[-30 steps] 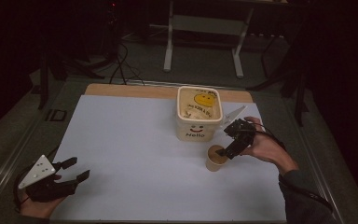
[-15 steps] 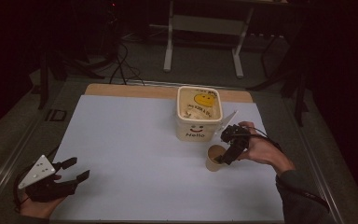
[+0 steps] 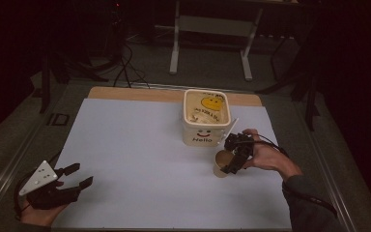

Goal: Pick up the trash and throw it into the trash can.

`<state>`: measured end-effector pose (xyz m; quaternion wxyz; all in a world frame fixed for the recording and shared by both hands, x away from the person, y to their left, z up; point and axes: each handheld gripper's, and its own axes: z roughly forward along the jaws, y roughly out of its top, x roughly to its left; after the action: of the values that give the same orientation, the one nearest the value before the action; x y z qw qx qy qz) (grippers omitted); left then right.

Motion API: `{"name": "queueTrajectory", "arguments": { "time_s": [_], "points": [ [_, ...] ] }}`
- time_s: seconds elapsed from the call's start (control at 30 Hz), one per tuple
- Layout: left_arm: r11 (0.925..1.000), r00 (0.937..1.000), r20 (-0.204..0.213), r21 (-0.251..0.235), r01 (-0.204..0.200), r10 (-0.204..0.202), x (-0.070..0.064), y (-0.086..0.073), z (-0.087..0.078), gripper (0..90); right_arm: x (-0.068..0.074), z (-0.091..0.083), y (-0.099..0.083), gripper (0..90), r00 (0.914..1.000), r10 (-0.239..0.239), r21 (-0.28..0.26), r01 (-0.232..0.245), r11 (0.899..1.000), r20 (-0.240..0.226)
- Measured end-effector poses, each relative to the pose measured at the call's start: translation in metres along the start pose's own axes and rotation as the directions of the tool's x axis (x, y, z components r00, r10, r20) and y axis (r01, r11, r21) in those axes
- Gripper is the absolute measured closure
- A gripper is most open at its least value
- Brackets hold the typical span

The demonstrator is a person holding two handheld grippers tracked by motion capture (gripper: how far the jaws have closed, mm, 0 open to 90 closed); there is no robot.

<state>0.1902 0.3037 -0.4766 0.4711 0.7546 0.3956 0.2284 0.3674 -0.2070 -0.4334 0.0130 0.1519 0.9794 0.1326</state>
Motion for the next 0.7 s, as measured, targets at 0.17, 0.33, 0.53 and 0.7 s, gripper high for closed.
{"name": "queueTrajectory", "arguments": {
  "time_s": [0.17, 0.33, 0.53, 0.7],
  "points": [
    [1.0, 1.0, 0.001, 0.002, -0.001, 0.001, 0.0, 0.0, 0.0, 33.4, -0.001, 0.005, 0.003, 9.4, 1.0, 0.005, 0.04, -0.005, 0.999, -0.008],
    [1.0, 1.0, 0.001, 0.003, 0.0, 0.0, 0.0, 0.0, 0.0, 33.4, -0.003, 0.011, 0.008, 9.5, 1.0, 0.0, 0.069, 0.0, 0.998, -0.01],
    [1.0, 1.0, -0.001, 0.0, 0.001, -0.001, 0.0, -0.001, 0.0, 33.5, -0.003, 0.017, 0.014, 14.0, 0.9999, -0.01, 0.107, 0.012, 0.994, -0.013],
    [1.0, 1.0, -0.003, 0.0, 0.002, -0.002, 0.0, -0.001, -0.001, 33.6, -0.005, 0.016, 0.014, 17.9, 0.9998, -0.006, 0.109, 0.008, 0.994, -0.018]
  ]
}}
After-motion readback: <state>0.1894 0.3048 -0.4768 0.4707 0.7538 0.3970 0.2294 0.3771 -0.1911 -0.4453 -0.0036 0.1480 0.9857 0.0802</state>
